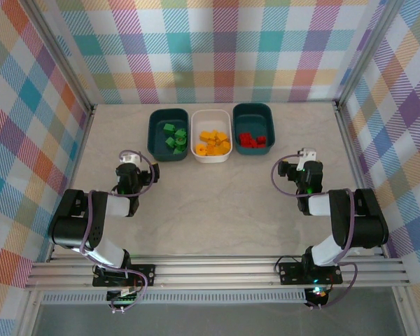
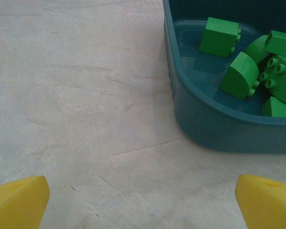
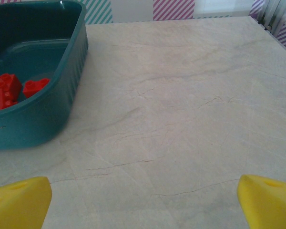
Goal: Sort the legos into containers by color
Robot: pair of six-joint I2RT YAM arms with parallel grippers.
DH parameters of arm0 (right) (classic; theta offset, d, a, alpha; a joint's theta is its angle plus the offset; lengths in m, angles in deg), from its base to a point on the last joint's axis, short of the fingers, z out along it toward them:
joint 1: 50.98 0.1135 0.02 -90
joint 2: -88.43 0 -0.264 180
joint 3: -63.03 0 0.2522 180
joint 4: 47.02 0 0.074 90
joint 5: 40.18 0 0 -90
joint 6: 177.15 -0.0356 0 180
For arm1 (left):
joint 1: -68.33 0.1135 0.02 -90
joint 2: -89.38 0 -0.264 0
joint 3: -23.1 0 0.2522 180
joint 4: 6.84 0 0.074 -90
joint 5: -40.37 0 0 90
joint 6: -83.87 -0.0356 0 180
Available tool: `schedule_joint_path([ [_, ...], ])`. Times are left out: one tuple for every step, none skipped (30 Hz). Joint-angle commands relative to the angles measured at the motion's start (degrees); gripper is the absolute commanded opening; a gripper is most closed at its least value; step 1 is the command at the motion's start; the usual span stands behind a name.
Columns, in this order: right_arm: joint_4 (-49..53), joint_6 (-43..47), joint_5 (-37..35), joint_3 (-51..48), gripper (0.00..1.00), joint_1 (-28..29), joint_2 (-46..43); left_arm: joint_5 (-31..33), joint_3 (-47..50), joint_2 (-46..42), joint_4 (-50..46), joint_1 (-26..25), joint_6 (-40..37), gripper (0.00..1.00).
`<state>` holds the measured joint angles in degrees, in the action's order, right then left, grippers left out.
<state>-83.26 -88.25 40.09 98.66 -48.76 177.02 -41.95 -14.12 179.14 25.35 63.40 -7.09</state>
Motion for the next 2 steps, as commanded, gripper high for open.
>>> schedule_joint_path([
  [-0.5, -0.7, 1.0, 0.3, 1.0, 0.2, -0.6, -1.1, -0.8, -0.1, 0.0, 0.6, -0.7, 1.0],
  [-0.5, -0.7, 1.0, 0.3, 1.0, 0.2, -0.7, -1.1, -0.6, -0.2, 0.2, 0.6, -0.7, 1.0],
])
